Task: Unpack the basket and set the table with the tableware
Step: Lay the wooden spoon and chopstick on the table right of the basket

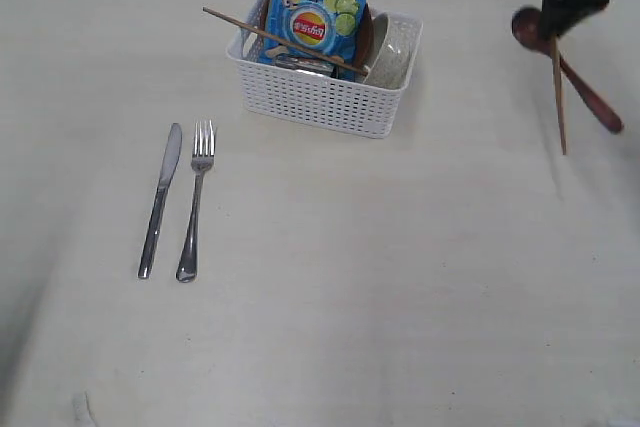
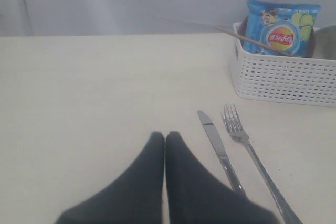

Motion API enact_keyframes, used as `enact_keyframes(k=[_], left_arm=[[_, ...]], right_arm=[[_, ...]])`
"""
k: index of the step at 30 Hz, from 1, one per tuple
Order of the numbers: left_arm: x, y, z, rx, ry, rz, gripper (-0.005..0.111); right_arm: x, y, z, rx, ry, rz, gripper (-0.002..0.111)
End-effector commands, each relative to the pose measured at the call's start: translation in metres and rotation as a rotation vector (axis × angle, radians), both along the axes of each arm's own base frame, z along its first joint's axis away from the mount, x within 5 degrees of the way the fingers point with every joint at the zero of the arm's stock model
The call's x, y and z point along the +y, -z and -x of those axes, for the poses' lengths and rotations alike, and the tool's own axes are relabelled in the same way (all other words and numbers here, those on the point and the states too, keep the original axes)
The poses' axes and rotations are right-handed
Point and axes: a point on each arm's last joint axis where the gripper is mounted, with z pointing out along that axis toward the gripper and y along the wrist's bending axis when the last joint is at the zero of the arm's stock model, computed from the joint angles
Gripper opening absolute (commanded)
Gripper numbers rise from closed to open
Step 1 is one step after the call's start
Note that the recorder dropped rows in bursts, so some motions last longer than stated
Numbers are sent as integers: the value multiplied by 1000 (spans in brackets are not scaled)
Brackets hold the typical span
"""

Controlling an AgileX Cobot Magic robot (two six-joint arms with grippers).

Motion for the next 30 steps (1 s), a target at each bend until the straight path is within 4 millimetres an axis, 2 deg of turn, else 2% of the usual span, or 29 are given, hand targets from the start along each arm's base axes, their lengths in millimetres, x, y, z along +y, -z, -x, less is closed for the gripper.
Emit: enact_keyframes(k=[1,2,4,8,10,11,12,13,16,19,22,25,26,30], left_arm=[[0,1,0,-2,7,1,0],[0,1,0,-2,7,1,0],[0,1,0,-2,7,1,0],[0,1,0,-2,7,1,0],[0,1,0,-2,7,1,0],[0,1,0,-2,7,1,0],[0,1,0,-2,7,1,0],[0,1,0,-2,7,1,0],[0,1,0,-2,7,1,0],[0,1,0,-2,7,1,0],[0,1,0,-2,7,1,0],[0,1,0,-2,7,-3,0],[0,1,0,-2,7,-3,0],[0,1,0,-2,7,-3,0]], right_arm=[[-30,71,25,54,114,-56,-1],[-36,92,34,29,145,-71,-1],[-39,110,44,-2,159,-73,0],[-40,118,49,-23,149,-65,2],[-40,118,49,-20,145,-64,19],[-40,117,50,-15,146,-63,33],[-40,116,50,-12,146,-63,39],[-40,111,50,-7,146,-63,46],[-39,85,43,-55,153,-76,46],[-33,51,38,-140,151,-130,46],[-17,7,36,-245,53,-190,46],[12,-30,38,-347,-102,-250,46],[29,-43,41,-375,-193,-267,46],[90,-68,53,-425,-459,-289,46]])
